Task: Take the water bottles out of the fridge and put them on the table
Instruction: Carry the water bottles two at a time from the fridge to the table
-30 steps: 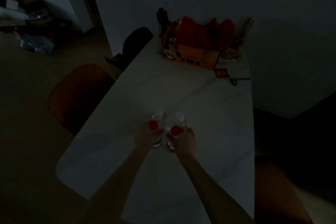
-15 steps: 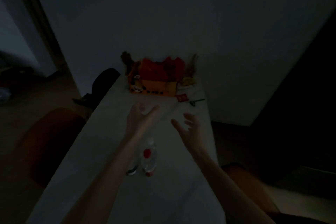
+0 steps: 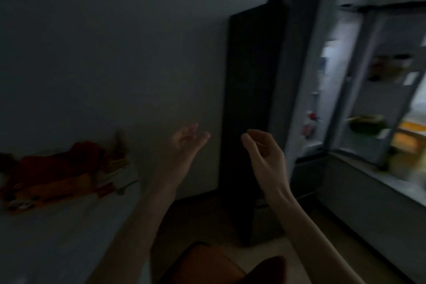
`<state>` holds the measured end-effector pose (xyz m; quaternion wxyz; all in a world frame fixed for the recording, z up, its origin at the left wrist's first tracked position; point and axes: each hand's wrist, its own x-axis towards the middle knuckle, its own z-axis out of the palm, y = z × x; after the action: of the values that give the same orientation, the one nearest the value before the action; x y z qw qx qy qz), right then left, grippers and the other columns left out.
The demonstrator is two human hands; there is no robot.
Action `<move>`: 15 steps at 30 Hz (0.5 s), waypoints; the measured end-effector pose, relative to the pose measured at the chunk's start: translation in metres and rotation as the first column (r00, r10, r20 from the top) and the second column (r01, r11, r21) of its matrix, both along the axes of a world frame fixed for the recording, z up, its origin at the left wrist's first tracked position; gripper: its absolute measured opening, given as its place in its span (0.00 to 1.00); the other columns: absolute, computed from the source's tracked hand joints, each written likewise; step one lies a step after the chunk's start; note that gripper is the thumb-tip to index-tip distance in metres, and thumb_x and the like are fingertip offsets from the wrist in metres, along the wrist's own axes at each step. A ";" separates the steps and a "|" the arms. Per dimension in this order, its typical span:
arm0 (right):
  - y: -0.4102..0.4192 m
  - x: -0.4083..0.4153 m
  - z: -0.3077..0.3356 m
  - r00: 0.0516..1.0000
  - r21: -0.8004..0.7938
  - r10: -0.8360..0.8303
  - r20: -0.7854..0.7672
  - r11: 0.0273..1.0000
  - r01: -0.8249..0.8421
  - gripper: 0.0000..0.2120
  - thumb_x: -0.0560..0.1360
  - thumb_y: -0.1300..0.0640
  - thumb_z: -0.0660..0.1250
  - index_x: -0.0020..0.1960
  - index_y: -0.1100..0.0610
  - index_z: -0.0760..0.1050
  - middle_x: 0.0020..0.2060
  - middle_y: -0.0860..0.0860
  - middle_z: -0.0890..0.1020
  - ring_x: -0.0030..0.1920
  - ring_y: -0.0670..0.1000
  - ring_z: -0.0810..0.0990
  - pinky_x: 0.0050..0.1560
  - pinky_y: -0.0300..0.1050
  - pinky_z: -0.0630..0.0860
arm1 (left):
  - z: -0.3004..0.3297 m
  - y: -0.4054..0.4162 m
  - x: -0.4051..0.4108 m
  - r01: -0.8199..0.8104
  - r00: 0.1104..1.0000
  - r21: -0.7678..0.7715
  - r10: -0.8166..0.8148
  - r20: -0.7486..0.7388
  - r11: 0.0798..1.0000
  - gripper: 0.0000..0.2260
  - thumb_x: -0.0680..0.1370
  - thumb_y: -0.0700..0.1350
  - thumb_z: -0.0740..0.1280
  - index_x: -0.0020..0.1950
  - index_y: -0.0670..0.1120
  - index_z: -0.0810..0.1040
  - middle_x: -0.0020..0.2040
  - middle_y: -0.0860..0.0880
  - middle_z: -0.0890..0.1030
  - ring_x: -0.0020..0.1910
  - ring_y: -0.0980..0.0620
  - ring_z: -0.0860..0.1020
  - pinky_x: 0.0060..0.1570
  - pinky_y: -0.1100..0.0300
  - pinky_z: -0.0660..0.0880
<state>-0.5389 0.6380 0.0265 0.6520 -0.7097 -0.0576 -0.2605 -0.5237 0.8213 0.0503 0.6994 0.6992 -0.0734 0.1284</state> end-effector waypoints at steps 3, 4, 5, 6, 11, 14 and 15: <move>-0.118 -0.011 0.007 0.996 -0.001 -0.076 0.038 0.997 0.076 0.15 0.75 0.49 0.70 0.58 0.56 0.78 0.48 0.48 0.84 0.47 0.37 0.82 0.44 0.29 0.75 | 0.004 -0.122 -0.006 0.128 0.992 -0.013 -0.128 0.012 0.992 0.24 0.65 0.58 0.73 0.59 0.53 0.76 0.60 0.53 0.80 0.59 0.56 0.78 0.56 0.63 0.73; -0.156 -0.014 0.011 0.994 -0.015 -0.101 0.049 0.995 0.102 0.16 0.75 0.47 0.70 0.58 0.55 0.78 0.49 0.48 0.84 0.48 0.39 0.82 0.44 0.30 0.75 | 0.006 -0.163 -0.009 0.168 0.986 0.005 -0.168 0.021 0.986 0.21 0.68 0.58 0.72 0.59 0.56 0.76 0.60 0.57 0.79 0.58 0.59 0.77 0.54 0.64 0.72; -0.192 -0.016 0.015 0.990 -0.030 -0.131 0.061 0.991 0.133 0.15 0.75 0.47 0.70 0.57 0.54 0.79 0.49 0.47 0.84 0.49 0.40 0.82 0.45 0.30 0.75 | 0.008 -0.202 -0.010 0.197 0.980 0.021 -0.198 0.037 0.980 0.19 0.71 0.57 0.71 0.60 0.57 0.76 0.59 0.59 0.78 0.57 0.62 0.76 0.52 0.65 0.71; -0.226 -0.019 0.019 0.984 -0.039 -0.161 0.071 0.986 0.164 0.13 0.76 0.48 0.70 0.56 0.53 0.79 0.49 0.47 0.84 0.49 0.40 0.82 0.45 0.30 0.75 | 0.011 -0.239 -0.010 0.212 0.976 0.029 -0.213 0.049 0.977 0.17 0.74 0.55 0.70 0.62 0.56 0.76 0.58 0.60 0.78 0.57 0.62 0.76 0.51 0.67 0.71; -0.374 -0.018 0.039 0.958 -0.051 -0.264 0.111 0.961 0.271 0.13 0.75 0.49 0.71 0.56 0.54 0.79 0.46 0.47 0.85 0.46 0.40 0.83 0.43 0.31 0.75 | 0.030 -0.399 0.009 0.259 0.958 0.015 -0.259 0.126 0.966 0.13 0.78 0.48 0.69 0.62 0.49 0.76 0.54 0.54 0.80 0.51 0.61 0.79 0.47 0.72 0.74; -0.443 -0.006 0.046 0.948 -0.077 -0.300 0.109 0.948 0.309 0.15 0.75 0.48 0.70 0.58 0.56 0.79 0.47 0.47 0.84 0.49 0.40 0.83 0.46 0.31 0.76 | 0.036 -0.468 0.026 0.298 0.945 0.051 -0.302 0.126 0.953 0.18 0.76 0.55 0.68 0.63 0.51 0.76 0.57 0.54 0.80 0.56 0.55 0.78 0.54 0.64 0.73; -0.463 0.001 0.046 0.945 -0.088 -0.309 0.108 0.944 0.319 0.16 0.75 0.47 0.70 0.59 0.56 0.78 0.49 0.47 0.84 0.51 0.41 0.82 0.49 0.33 0.77 | 0.036 -0.488 0.036 0.310 0.940 0.057 -0.315 0.129 0.949 0.20 0.74 0.58 0.67 0.63 0.53 0.76 0.57 0.55 0.80 0.57 0.55 0.78 0.57 0.61 0.74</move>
<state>-0.5382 0.1749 0.0727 0.5609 -0.7300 0.0126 -0.3905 -0.4877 0.3336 0.0867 0.6915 0.6809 -0.2332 0.0619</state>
